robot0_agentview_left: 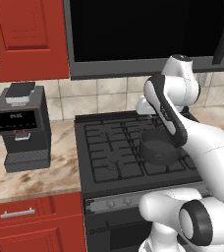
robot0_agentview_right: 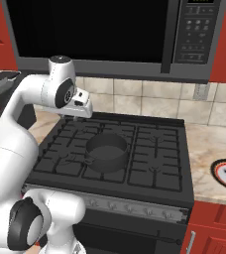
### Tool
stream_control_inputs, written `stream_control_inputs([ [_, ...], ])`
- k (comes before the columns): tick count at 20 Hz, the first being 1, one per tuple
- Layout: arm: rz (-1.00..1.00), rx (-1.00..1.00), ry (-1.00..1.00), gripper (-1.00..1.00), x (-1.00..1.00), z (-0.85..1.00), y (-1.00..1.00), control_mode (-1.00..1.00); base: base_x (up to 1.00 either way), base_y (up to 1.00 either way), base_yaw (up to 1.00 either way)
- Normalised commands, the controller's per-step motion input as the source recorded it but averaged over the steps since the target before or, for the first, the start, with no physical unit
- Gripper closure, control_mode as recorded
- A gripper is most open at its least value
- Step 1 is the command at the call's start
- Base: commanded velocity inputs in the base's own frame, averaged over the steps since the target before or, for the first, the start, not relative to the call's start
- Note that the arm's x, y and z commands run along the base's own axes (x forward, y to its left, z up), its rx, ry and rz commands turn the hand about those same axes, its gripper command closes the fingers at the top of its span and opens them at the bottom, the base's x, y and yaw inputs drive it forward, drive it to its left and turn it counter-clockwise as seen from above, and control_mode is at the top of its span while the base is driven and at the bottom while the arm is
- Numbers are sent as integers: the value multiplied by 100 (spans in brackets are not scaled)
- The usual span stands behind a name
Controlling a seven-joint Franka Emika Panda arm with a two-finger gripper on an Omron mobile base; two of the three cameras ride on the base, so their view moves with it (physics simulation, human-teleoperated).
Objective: Retrieve the frozen meat and place it in the pot on a burner. Then turn the burner on.
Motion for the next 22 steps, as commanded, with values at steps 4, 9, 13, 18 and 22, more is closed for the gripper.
stream_control_inputs([
  [4, 0, 0, 0, -100, -8, -1, 0, -100, 0, 0, 0],
  [9, 0, 0, 0, -100, -17, -8, -13, -100, 0, 0, 0],
  [13, -1, 0, 0, -100, -19, -16, -30, -100, 0, 0, 0],
  [18, -1, 0, 0, -100, -2, -26, -54, -100, 0, 0, 0],
  [22, 0, 0, 5, -100, 14, -17, -86, -100, 0, 0, 0],
])
